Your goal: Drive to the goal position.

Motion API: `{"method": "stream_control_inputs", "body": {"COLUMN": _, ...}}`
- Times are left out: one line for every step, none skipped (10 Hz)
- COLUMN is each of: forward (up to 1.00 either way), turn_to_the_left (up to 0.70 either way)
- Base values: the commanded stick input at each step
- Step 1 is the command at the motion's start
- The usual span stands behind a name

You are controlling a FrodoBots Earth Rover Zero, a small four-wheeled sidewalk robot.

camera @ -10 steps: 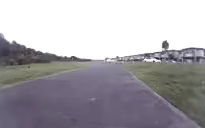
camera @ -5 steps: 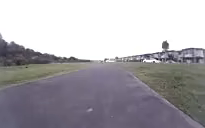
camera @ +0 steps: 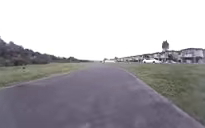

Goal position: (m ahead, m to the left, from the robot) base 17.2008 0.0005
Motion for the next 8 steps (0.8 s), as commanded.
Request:
{"method": "stream_control_inputs", "body": {"forward": 0.70, "turn_to_the_left": 0.02}}
{"method": "stream_control_inputs", "body": {"forward": 0.70, "turn_to_the_left": 0.02}}
{"method": "stream_control_inputs", "body": {"forward": 0.70, "turn_to_the_left": 0.02}}
{"method": "stream_control_inputs", "body": {"forward": 0.70, "turn_to_the_left": 0.02}}
{"method": "stream_control_inputs", "body": {"forward": 0.70, "turn_to_the_left": 0.02}}
{"method": "stream_control_inputs", "body": {"forward": 0.70, "turn_to_the_left": 0.02}}
{"method": "stream_control_inputs", "body": {"forward": 0.70, "turn_to_the_left": 0.02}}
{"method": "stream_control_inputs", "body": {"forward": 0.70, "turn_to_the_left": 0.02}}
